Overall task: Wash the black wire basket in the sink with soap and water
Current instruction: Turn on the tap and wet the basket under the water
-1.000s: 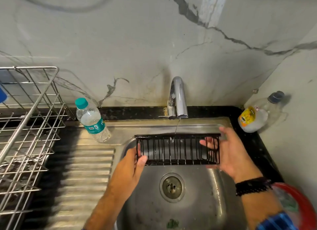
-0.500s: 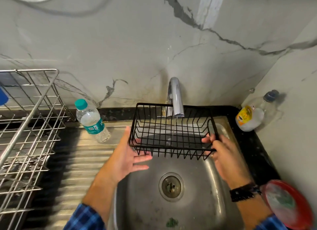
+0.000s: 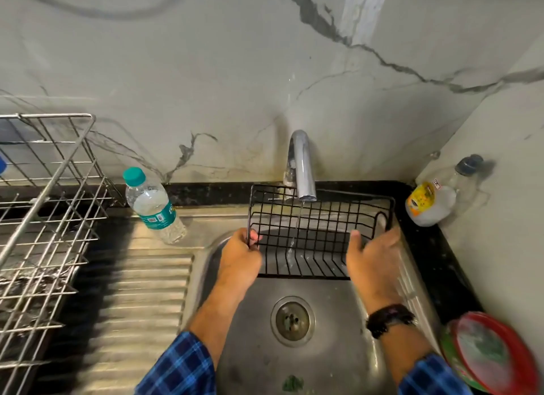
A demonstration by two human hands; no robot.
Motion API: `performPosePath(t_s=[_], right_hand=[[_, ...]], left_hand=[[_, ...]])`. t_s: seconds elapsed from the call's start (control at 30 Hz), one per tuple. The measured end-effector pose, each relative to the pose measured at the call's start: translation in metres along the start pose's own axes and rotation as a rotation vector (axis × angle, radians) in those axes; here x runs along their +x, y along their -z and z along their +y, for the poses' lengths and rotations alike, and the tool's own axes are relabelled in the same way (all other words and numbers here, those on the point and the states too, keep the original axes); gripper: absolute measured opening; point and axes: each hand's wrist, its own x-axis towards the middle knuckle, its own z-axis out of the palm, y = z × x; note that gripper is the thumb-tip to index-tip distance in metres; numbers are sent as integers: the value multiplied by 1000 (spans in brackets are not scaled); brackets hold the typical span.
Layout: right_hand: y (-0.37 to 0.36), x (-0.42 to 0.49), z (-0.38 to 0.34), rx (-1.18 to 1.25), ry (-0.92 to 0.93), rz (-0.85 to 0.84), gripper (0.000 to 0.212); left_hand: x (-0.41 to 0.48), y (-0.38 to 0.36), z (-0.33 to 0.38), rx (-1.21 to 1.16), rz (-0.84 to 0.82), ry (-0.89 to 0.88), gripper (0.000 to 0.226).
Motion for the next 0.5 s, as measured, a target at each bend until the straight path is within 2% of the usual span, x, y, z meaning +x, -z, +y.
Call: performPosePath(t_s=[0.07, 0.1, 0.17, 0.2, 0.23, 0.27, 0.3, 0.37, 0.4, 0.43, 0.5], right_hand=[[-12, -6, -14, -258, 146, 100, 88], [-20, -12, -24, -358, 251, 90, 88], [-40, -25, -41, -435, 424, -116, 85], [-53, -31, -45, -412, 432, -243, 83], [-58, -32, -48, -370, 405, -349, 78], [-59, -30, -50, -283, 401, -360, 67], [-57, -28, -49, -210, 429, -278, 49], [-49, -21, -46, -106, 483, -119, 18], [-46, -15, -44, 8, 433, -192, 14], [-45, -8, -45, 164, 328, -361, 11], [-43, 5, -46, 499, 67, -813, 18]], left_hand=[[-6, -12, -1, -46, -14, 42, 36], [-9, -20, -1, -79, -32, 61, 35], [-19, -37, 0, -109, -75, 65, 23], [-23, -43, 1, -83, -77, 42, 6], [-26, -46, 1, -40, -65, 15, 9], [-27, -46, 0, -4, -63, -1, 10], [-27, -42, 1, 19, -66, -6, 7], [-24, -33, -7, 72, -71, 22, 20], [-23, -28, -11, 76, -78, 41, 24], [-22, -24, -16, 73, -93, 56, 27], [-27, -19, -23, 58, -120, 59, 30]])
